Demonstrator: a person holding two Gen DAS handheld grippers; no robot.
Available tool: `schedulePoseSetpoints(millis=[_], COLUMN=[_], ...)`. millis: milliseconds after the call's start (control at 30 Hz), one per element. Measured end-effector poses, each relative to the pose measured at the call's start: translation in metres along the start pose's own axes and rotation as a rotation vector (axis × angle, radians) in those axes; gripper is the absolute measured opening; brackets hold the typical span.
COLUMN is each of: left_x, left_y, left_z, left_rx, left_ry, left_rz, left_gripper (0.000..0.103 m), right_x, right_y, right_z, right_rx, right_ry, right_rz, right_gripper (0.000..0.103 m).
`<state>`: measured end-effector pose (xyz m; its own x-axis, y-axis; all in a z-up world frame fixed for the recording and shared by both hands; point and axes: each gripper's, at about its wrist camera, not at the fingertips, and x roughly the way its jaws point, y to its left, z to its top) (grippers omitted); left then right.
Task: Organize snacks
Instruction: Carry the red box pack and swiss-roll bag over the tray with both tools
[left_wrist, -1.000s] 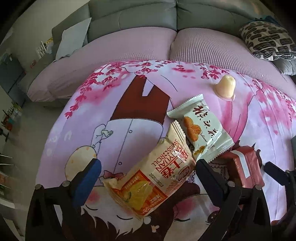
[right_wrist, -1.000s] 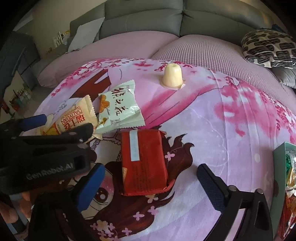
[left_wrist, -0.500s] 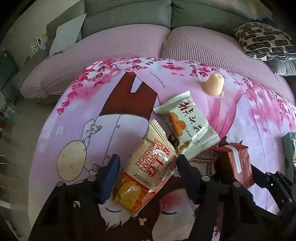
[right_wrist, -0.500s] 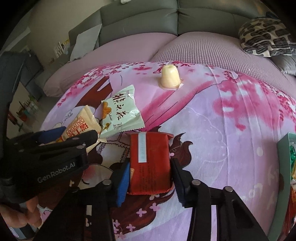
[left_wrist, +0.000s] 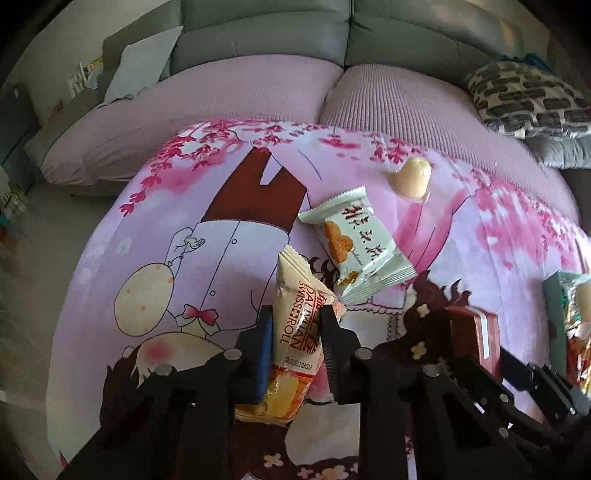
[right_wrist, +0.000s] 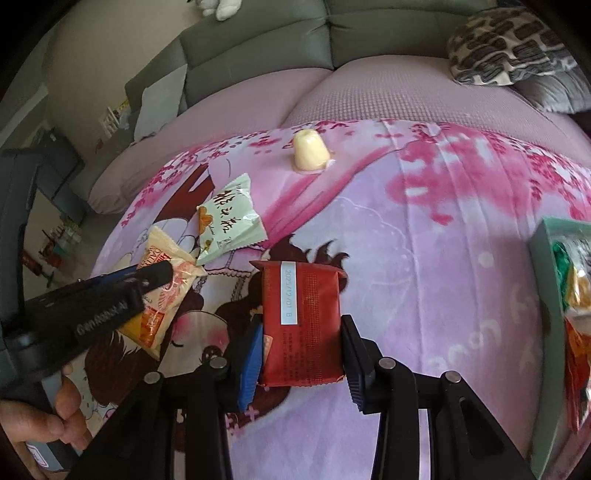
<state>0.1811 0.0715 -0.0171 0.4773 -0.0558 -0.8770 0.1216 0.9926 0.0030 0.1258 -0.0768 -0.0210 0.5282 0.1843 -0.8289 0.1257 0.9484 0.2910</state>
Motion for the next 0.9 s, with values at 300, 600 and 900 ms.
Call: schedulePoseSetpoints(millis=[300,600,900], left_x=[-0.017,-0.054,-0.082], left_y=[-0.007,-0.02,-0.059], left_z=[-0.014,-0.009,0.001], left_rx=[-0.017,-0.016,0.015], left_ry=[-0.031,-0.142,-0.225], left_rz=[-0.025,-0.044,-0.11], left_gripper=[0.024,0.024,0.024], right_x=[-0.027,-0.066,-0.096], right_y=[-0.017,-0.041,-0.064], right_z=[-0.013,-0.024,-0.021], right_rx=[0.051,0.114,0.163], right_ry=[-0.024,-0.076,-0.149], right_rz=[0.002,-0.012,-0.01], right_gripper=[0.042,0.042,0.042])
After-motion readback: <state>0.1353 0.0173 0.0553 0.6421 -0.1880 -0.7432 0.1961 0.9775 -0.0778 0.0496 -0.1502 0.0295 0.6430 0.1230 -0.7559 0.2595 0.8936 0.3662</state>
